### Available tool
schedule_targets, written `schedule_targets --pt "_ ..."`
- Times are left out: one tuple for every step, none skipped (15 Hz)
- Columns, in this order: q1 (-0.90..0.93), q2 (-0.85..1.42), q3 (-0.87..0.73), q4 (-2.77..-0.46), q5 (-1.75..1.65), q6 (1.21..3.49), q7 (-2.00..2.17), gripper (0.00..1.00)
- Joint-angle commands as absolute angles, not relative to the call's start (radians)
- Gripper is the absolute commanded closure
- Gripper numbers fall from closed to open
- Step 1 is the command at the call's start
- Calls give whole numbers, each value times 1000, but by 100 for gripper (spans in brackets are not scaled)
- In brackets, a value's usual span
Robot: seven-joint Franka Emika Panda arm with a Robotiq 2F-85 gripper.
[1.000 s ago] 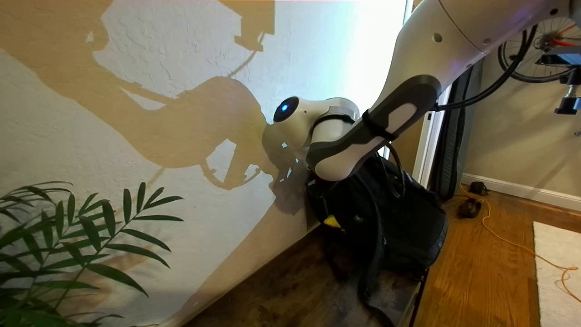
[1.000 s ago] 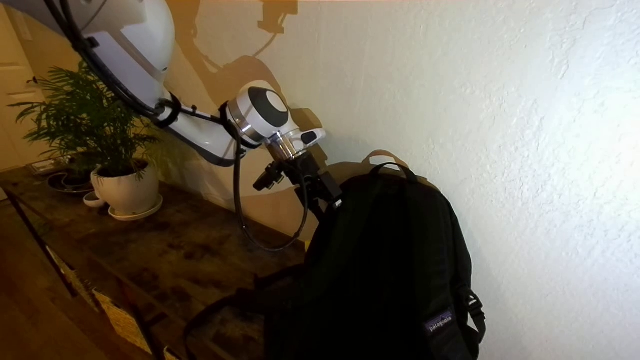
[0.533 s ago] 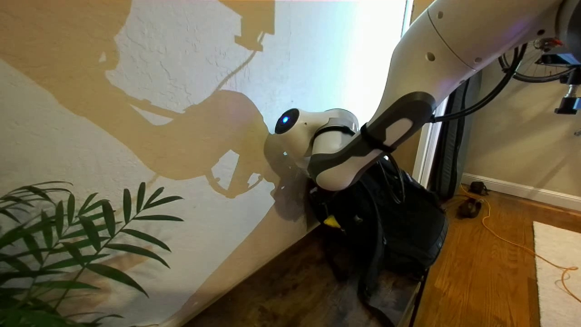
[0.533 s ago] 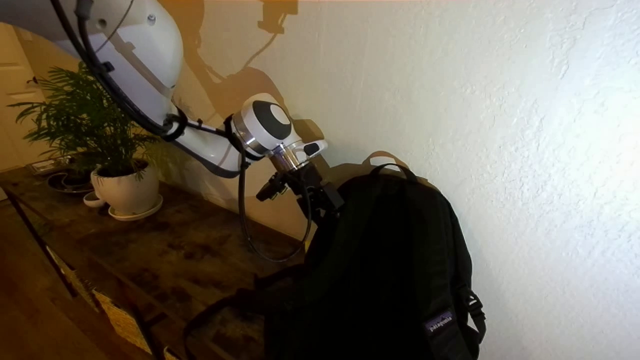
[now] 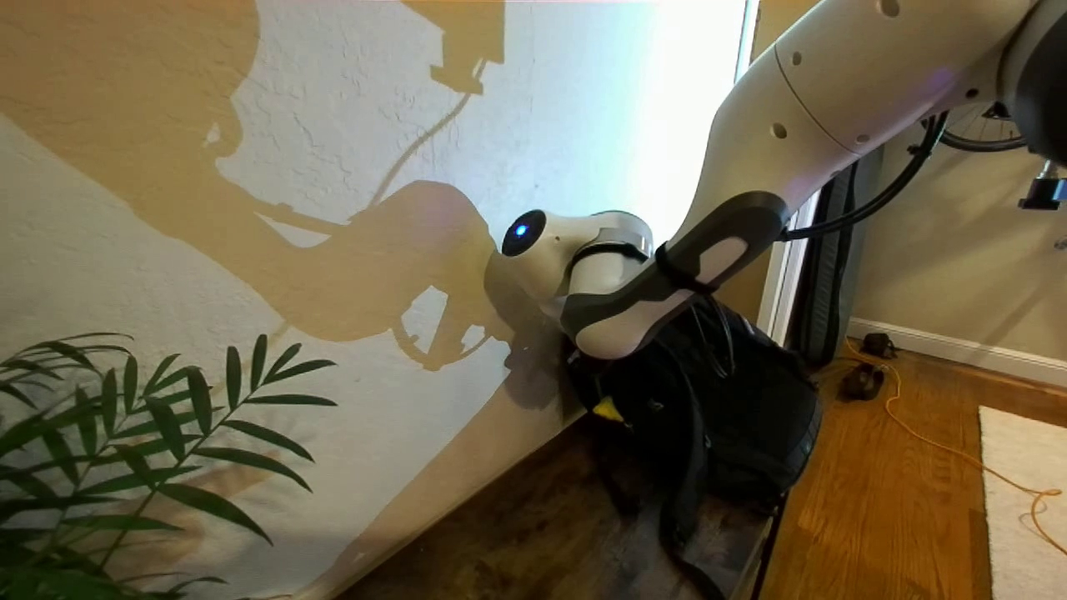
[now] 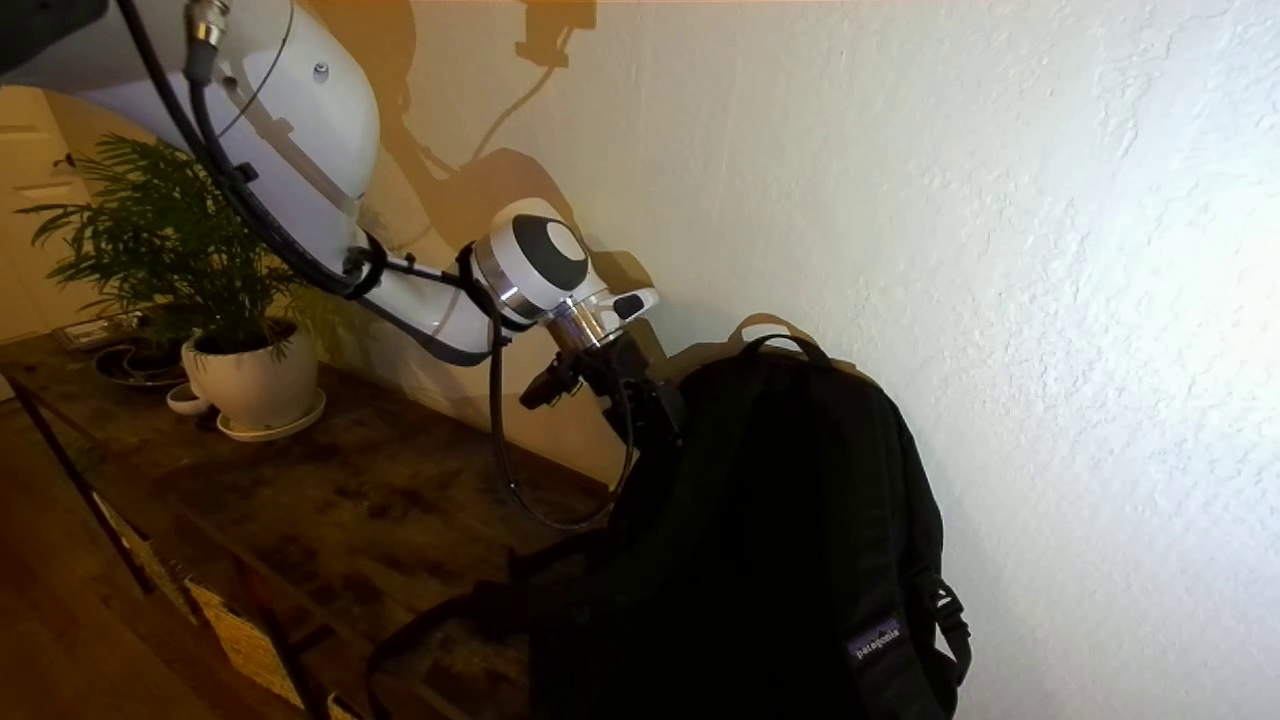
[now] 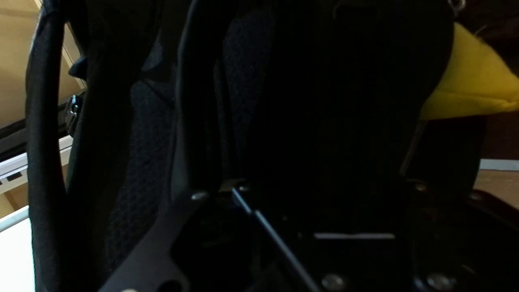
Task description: Put the yellow object into the bag.
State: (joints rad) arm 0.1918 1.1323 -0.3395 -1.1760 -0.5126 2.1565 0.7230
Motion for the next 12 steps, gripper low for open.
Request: schedule_targets --pt "174 1140 -326 -1156 -492 2163 687 66" --pt "177 1133 -323 -1164 -489 2165 689 73" --pt "181 1123 -322 -1178 -488 2168 690 78" --pt "183 1114 -319 -1190 -487 2171 690 85" --pt "187 1100 -318 -1207 -487 2176 693 91" --pt "189 1086 -316 -1224 -486 2182 694 94" --pt "194 1068 -317 -1243 -488 2186 696 94" --pt "198 1053 -318 -1257 -489 2187 697 91" --pt "198 1037 -313 -1272 -487 2195 693 91" --pt "199 1025 -313 -1284 -487 2199 694 93" --pt "197 1005 -307 -1299 -482 2202 690 92" --pt "196 981 -300 -1319 -478 2207 686 92"
